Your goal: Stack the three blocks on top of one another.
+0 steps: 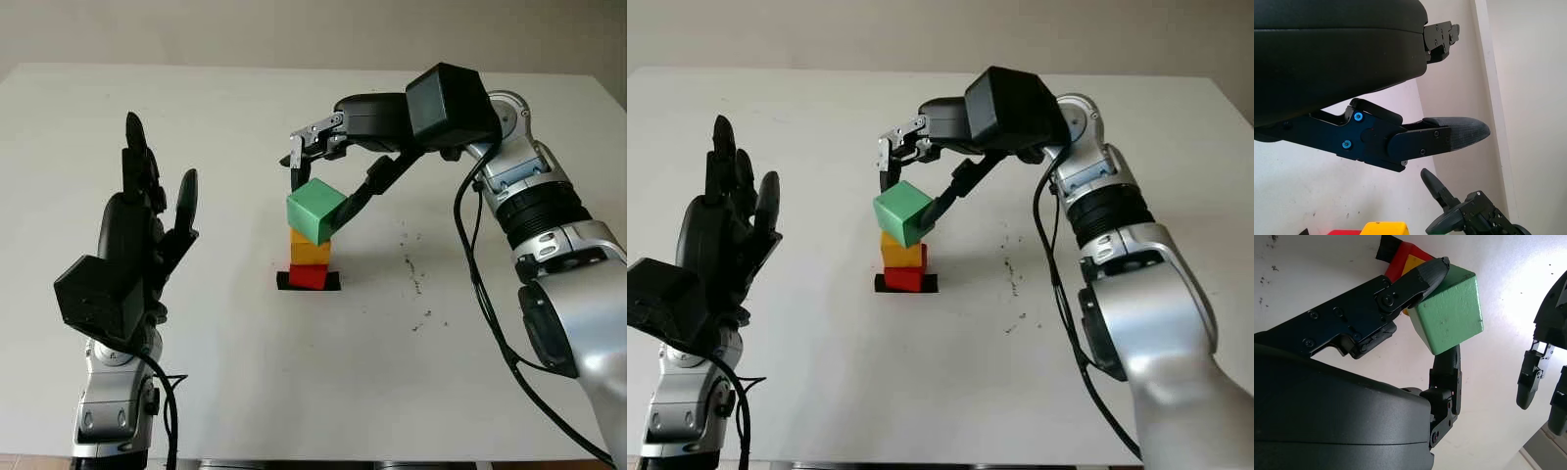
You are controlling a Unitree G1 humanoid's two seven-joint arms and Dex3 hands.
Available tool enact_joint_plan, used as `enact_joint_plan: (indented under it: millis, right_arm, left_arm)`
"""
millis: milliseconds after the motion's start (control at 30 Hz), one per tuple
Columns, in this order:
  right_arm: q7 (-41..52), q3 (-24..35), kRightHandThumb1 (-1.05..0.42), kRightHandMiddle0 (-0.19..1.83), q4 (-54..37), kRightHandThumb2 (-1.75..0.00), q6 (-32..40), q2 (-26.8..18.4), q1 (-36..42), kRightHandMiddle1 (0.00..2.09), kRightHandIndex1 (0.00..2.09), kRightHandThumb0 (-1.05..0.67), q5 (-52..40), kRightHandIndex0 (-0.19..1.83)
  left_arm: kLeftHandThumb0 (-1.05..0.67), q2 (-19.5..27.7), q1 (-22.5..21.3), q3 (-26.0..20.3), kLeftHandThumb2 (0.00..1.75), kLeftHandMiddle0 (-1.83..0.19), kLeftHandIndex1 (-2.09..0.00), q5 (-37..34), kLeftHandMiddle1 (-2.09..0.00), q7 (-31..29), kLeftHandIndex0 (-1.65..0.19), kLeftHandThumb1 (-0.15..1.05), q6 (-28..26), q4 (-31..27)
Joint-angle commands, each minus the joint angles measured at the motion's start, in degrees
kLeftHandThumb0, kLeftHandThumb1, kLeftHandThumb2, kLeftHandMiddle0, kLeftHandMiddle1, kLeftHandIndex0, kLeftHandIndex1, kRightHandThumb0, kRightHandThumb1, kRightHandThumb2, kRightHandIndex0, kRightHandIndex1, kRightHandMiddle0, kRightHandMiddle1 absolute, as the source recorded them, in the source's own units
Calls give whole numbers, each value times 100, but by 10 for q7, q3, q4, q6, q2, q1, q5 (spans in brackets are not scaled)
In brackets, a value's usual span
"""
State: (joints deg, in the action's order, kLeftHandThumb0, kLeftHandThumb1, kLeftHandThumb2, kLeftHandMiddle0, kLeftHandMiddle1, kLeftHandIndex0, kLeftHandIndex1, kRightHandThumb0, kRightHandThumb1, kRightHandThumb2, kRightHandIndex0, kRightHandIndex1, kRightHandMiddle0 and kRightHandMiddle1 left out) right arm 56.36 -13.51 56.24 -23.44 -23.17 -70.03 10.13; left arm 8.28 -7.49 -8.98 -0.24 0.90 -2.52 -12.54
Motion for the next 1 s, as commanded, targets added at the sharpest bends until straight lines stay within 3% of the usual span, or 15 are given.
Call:
enact_joint_plan:
  millis: [0, 300, 433, 733, 967]
  right_arm:
    - [-6, 0, -92, 41, -5, -5, -2, 1, 9, 149, 4, -56, 2, 25]
    - [-21, -3, -87, 10, -22, -5, -10, -1, 15, 118, 1, -61, 11, 10]
    - [-23, -6, -84, -3, -44, -5, -6, -7, 19, 87, 2, -67, 17, -1]
    - [39, -10, -87, -12, -81, -6, 12, -29, 17, 32, 1, -83, 13, -19]
    - [83, -5, -88, -19, -126, -6, 37, -51, 24, 8, 0, -88, -7, -19]
  left_arm:
    - [-66, 2, 3, -1, 53, 19, 0, 1, -1, -1, 19, 105, 6, -7]
    - [-68, -2, 3, -1, 52, 19, -1, 2, -2, 3, 19, 105, 1, -8]
    - [-68, 0, 4, 0, 51, 19, -1, 1, -2, 1, 19, 105, 1, -9]
    - [-68, 1, 0, 0, 51, 19, -1, 2, -1, 2, 19, 105, 3, -3]
    - [-68, 0, -1, -1, 51, 19, 0, -3, -1, -1, 19, 105, 9, 0]
